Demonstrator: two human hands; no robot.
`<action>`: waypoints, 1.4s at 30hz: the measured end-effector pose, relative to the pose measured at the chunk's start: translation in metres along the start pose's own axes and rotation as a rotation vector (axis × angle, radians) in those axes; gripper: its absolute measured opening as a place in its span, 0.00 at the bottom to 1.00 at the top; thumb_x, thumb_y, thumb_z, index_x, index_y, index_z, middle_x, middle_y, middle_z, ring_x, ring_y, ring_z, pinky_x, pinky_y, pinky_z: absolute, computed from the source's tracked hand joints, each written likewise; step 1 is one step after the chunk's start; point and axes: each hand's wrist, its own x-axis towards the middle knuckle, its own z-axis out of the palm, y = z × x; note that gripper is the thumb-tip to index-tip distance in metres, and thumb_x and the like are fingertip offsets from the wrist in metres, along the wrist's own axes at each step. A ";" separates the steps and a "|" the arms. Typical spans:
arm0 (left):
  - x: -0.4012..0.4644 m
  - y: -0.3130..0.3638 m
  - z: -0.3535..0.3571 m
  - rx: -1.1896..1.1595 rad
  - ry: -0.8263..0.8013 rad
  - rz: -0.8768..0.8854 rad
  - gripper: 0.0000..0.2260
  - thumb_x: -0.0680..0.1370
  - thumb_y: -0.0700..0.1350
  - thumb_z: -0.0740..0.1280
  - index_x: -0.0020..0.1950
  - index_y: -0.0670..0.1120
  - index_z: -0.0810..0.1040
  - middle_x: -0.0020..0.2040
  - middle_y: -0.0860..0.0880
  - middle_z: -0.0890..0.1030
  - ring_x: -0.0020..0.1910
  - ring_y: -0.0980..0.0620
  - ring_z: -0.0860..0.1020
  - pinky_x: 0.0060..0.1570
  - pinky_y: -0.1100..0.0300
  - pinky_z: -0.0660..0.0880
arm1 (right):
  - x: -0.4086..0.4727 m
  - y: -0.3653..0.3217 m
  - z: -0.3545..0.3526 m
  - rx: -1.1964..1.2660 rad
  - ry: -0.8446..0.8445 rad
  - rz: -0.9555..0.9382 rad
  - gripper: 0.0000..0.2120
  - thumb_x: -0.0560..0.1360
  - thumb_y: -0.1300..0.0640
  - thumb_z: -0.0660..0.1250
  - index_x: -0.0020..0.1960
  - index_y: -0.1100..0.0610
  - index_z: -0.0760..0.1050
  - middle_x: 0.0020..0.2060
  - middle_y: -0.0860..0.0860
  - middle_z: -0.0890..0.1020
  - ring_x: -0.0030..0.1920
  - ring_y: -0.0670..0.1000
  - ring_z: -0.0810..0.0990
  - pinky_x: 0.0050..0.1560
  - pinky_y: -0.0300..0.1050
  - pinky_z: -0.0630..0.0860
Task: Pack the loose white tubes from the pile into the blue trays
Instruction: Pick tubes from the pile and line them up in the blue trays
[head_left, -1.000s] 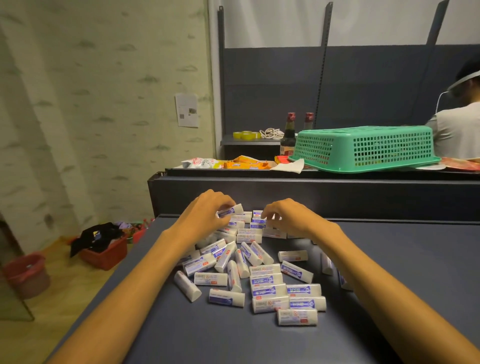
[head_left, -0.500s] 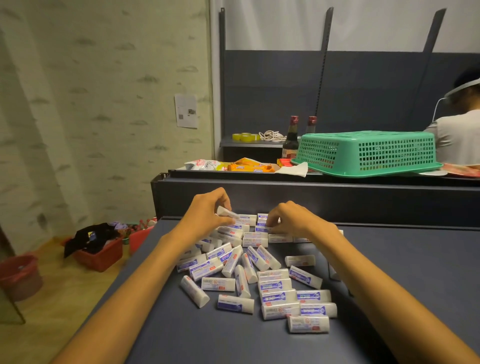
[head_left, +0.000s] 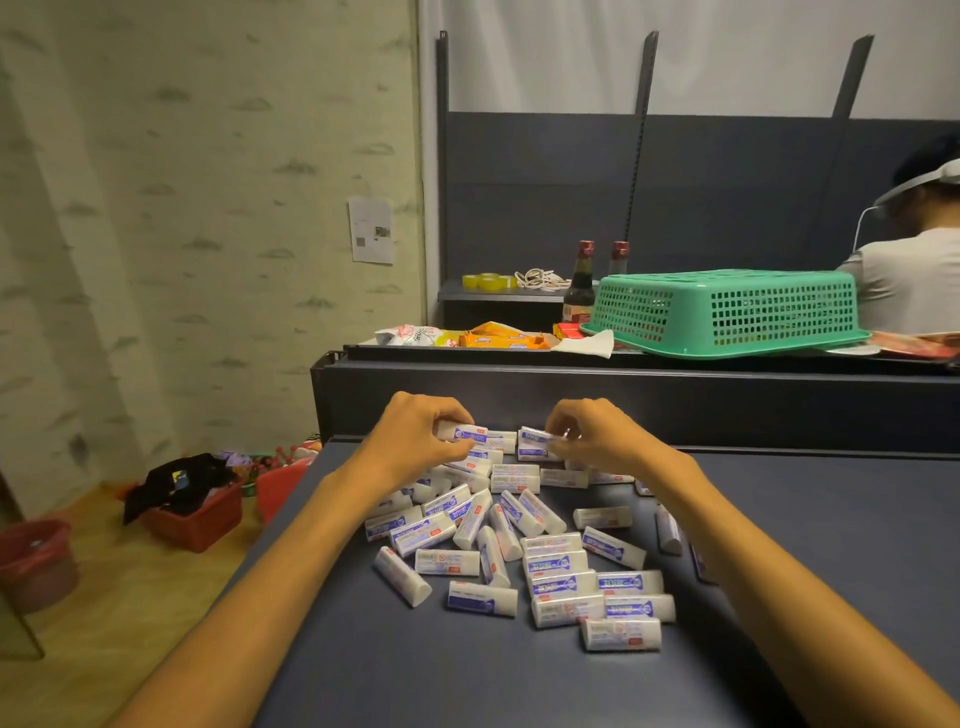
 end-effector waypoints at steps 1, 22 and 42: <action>-0.001 0.000 0.000 0.003 0.008 0.001 0.09 0.71 0.43 0.75 0.51 0.47 0.84 0.44 0.53 0.83 0.41 0.58 0.80 0.41 0.69 0.75 | -0.004 0.000 -0.001 0.100 0.048 -0.004 0.06 0.74 0.55 0.70 0.50 0.52 0.76 0.44 0.48 0.81 0.42 0.49 0.78 0.42 0.41 0.75; -0.024 0.007 -0.003 0.009 0.058 0.130 0.12 0.72 0.39 0.73 0.54 0.46 0.80 0.49 0.52 0.82 0.43 0.56 0.78 0.43 0.68 0.75 | -0.046 -0.013 -0.002 0.778 0.326 0.029 0.10 0.76 0.58 0.70 0.56 0.56 0.78 0.46 0.53 0.84 0.44 0.49 0.83 0.43 0.38 0.79; -0.030 0.018 0.008 -0.053 0.059 0.162 0.14 0.72 0.40 0.73 0.56 0.48 0.80 0.50 0.52 0.83 0.47 0.57 0.79 0.48 0.62 0.79 | -0.091 -0.022 -0.008 0.466 0.269 -0.021 0.14 0.71 0.62 0.74 0.54 0.52 0.77 0.47 0.48 0.83 0.44 0.46 0.83 0.46 0.39 0.81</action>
